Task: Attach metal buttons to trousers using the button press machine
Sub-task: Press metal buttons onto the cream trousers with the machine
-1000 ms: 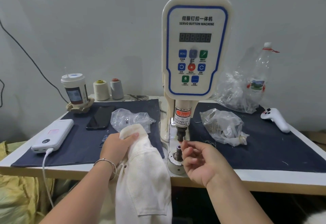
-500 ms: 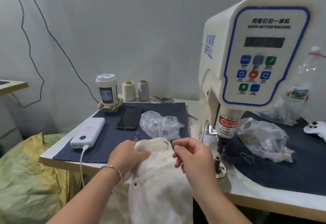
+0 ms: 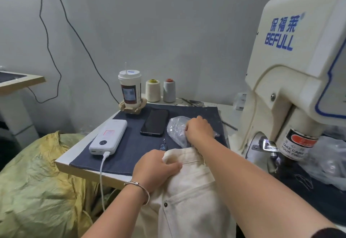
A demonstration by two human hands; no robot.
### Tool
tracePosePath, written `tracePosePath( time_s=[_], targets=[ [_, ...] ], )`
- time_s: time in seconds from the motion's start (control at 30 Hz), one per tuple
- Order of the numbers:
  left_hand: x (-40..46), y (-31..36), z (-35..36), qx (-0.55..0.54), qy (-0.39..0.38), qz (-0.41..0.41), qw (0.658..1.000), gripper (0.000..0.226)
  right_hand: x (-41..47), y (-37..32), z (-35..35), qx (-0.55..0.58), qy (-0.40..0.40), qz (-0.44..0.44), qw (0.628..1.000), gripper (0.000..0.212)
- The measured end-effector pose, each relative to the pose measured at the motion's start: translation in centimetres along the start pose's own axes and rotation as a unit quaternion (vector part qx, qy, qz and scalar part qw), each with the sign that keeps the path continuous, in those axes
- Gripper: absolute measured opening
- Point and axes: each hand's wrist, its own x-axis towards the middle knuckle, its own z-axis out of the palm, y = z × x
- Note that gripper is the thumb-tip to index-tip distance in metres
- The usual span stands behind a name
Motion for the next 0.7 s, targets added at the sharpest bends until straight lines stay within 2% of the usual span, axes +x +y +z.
tracePosePath(
  time_s=[0.3,0.53,0.7],
  targets=[
    [0.0,-0.2,0.2,-0.008,0.007,0.003,1.000,0.037,0.8,-1.1,0.3,0.000,-0.012,0.001,1.000,0.038],
    [-0.1,-0.2,0.3,-0.001,0.014,0.004,1.000,0.039,0.4,-1.3,0.7,0.010,0.014,-0.034,0.999,0.023],
    [0.0,-0.2,0.3,-0.001,0.011,0.001,1.000,0.038,0.5,-1.2,0.8,0.017,0.020,-0.004,1.000,0.033]
  ],
)
